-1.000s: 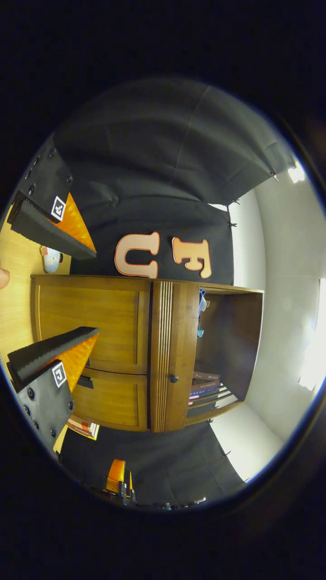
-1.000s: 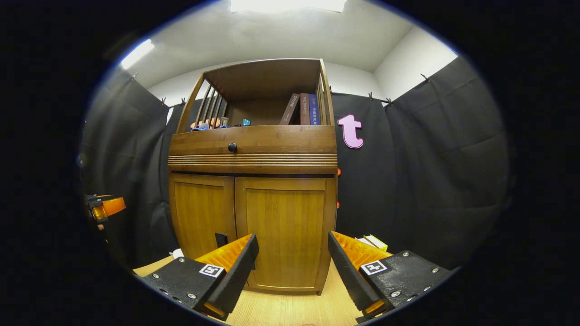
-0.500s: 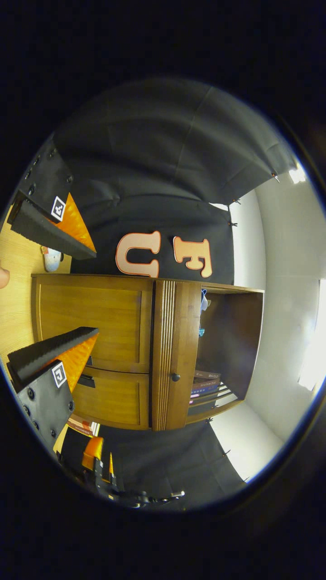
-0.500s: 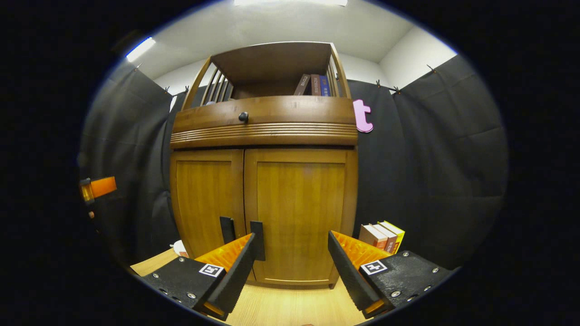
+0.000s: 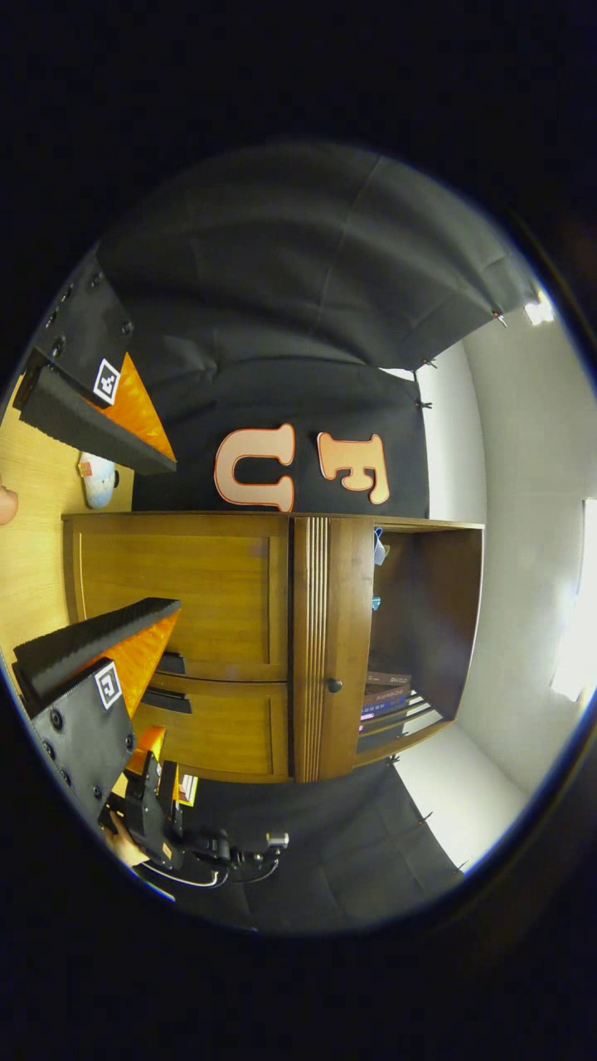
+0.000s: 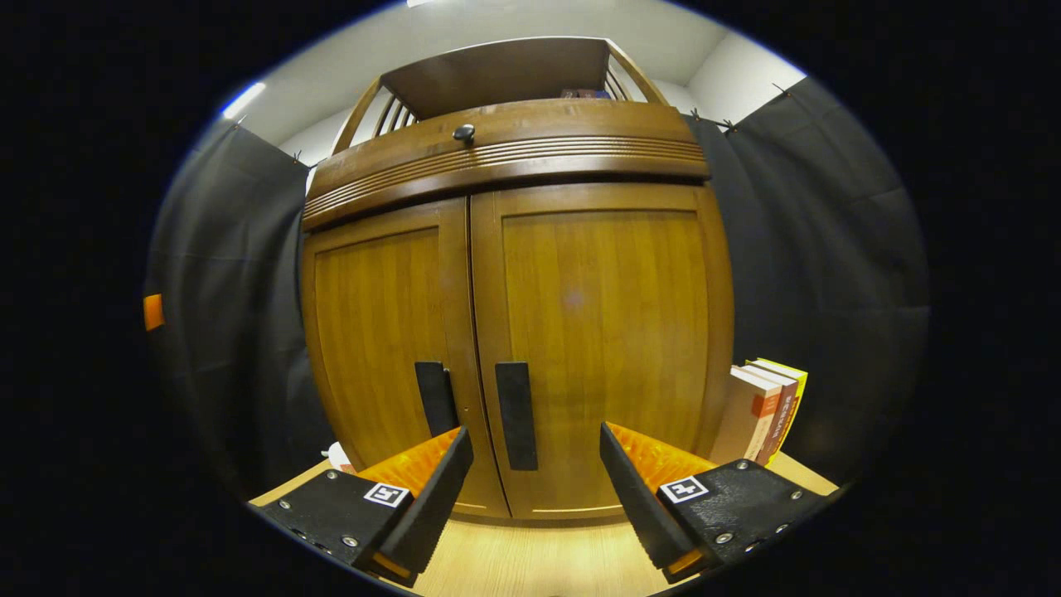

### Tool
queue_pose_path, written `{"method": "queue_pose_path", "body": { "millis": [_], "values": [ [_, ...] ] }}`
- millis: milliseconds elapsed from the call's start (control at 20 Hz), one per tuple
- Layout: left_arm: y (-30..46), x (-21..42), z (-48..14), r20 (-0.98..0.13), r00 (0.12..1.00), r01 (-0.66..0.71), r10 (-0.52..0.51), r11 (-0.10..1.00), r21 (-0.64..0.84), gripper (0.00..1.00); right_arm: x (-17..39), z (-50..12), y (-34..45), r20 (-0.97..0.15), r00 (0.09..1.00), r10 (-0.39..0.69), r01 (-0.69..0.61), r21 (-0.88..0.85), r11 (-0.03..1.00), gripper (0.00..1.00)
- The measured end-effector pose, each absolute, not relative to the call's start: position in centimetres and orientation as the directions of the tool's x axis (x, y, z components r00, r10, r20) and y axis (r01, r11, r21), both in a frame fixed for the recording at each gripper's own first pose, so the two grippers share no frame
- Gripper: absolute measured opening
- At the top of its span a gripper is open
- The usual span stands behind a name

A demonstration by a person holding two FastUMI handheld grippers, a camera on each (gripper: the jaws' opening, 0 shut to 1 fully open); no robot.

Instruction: Open the right door of the double-door shoe cabinet with the right hand, and open the left door with the left hand.

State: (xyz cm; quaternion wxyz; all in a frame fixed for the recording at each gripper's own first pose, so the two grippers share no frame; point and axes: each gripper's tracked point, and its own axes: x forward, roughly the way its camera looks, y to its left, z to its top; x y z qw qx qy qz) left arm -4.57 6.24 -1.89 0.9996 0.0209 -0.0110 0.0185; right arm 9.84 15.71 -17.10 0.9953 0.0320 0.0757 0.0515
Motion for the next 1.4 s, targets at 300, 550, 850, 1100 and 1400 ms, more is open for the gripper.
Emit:
{"method": "queue_pose_path", "body": {
  "millis": [300,550,850,1100,1400],
  "values": [
    [7.3,-5.2,-2.4,0.017,0.999,-0.05,0.05,0.998,0.033,0.96,14.6,-18.8,16.5,-0.129,0.99,0.062,-0.062,0.004,0.998,0.92],
    [8.7,-4.5,-3.8,-0.009,0.997,-0.075,0.075,0.997,0.019,0.96,17.3,-20.1,17.5,-0.143,0.988,0.05,-0.051,0.0,0.999,0.8],
    [10.3,-3.8,-4.7,-0.029,0.993,-0.115,0.116,0.993,0.003,0.99,18.7,-20.7,18.2,-0.148,0.987,0.068,-0.067,0.012,0.998,0.47],
    [9.8,-3.6,-4.8,-0.027,0.993,-0.114,0.114,0.993,0.009,0.96,18.8,-20.9,18.4,-0.157,0.984,0.081,-0.077,0.032,0.997,0.3],
    [8.9,-3.6,-4.6,-0.024,0.994,-0.102,0.102,0.995,0.005,0.99,17.3,-20.9,18.2,-0.16,0.981,0.107,-0.1,0.05,0.994,0.29]
  ]
}}
